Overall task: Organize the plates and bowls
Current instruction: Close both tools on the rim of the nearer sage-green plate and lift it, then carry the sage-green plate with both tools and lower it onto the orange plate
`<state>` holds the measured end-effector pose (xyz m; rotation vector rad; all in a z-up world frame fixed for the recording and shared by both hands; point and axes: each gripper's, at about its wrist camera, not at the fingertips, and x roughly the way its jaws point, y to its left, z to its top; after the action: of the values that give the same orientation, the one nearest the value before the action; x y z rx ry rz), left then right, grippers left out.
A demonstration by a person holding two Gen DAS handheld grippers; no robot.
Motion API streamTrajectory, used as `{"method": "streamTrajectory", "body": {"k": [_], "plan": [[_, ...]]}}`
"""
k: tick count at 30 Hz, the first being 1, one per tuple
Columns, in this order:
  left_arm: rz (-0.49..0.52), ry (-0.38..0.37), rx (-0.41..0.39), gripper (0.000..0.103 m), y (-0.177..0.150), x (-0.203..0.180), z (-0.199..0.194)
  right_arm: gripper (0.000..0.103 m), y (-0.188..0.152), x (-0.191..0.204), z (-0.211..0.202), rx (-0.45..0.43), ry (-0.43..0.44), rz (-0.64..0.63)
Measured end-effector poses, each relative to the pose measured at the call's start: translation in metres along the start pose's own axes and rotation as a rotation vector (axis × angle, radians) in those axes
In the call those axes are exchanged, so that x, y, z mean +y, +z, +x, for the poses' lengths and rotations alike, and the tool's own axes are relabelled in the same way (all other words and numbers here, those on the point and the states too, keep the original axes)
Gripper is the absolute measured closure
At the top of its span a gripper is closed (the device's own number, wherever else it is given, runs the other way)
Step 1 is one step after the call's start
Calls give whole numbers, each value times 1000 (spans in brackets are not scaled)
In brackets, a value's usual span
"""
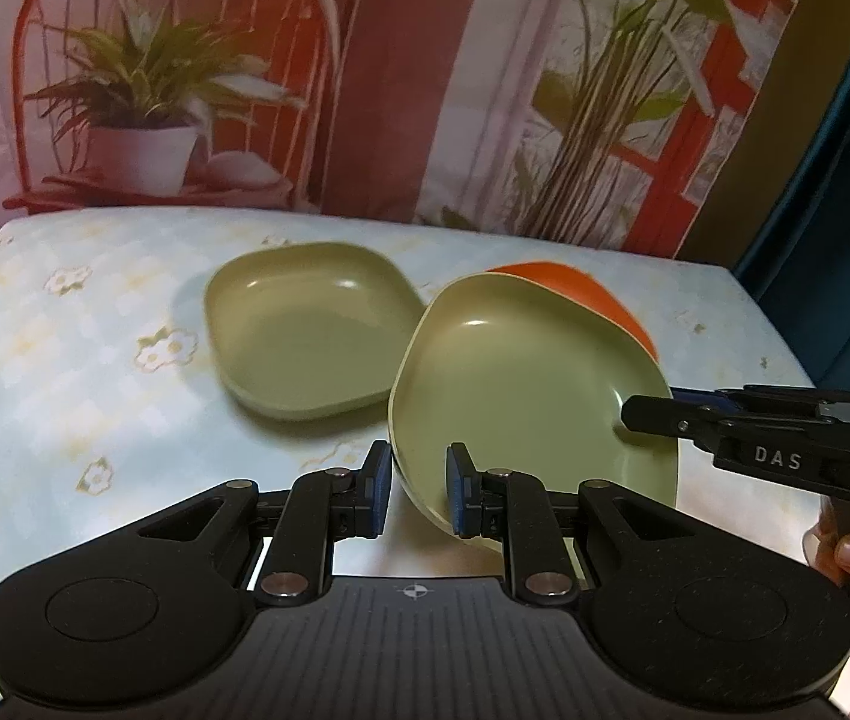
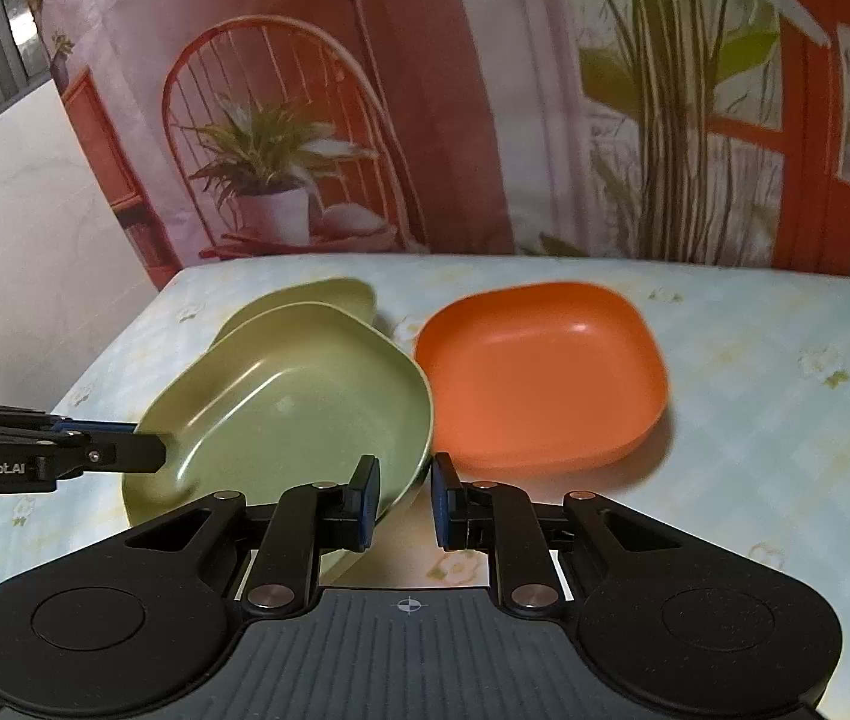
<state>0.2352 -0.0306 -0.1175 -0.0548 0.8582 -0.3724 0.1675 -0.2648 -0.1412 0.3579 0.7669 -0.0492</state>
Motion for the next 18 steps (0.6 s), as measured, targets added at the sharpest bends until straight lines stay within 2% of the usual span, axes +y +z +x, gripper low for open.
{"method": "streamTrajectory", "body": {"k": [10, 18], "plan": [[17, -55, 2, 82, 16, -26, 16, 88, 24, -32, -11, -38, -53, 20], [21, -97, 19, 82, 24, -41, 34, 88, 40, -54, -6, -37, -98, 8]]}}
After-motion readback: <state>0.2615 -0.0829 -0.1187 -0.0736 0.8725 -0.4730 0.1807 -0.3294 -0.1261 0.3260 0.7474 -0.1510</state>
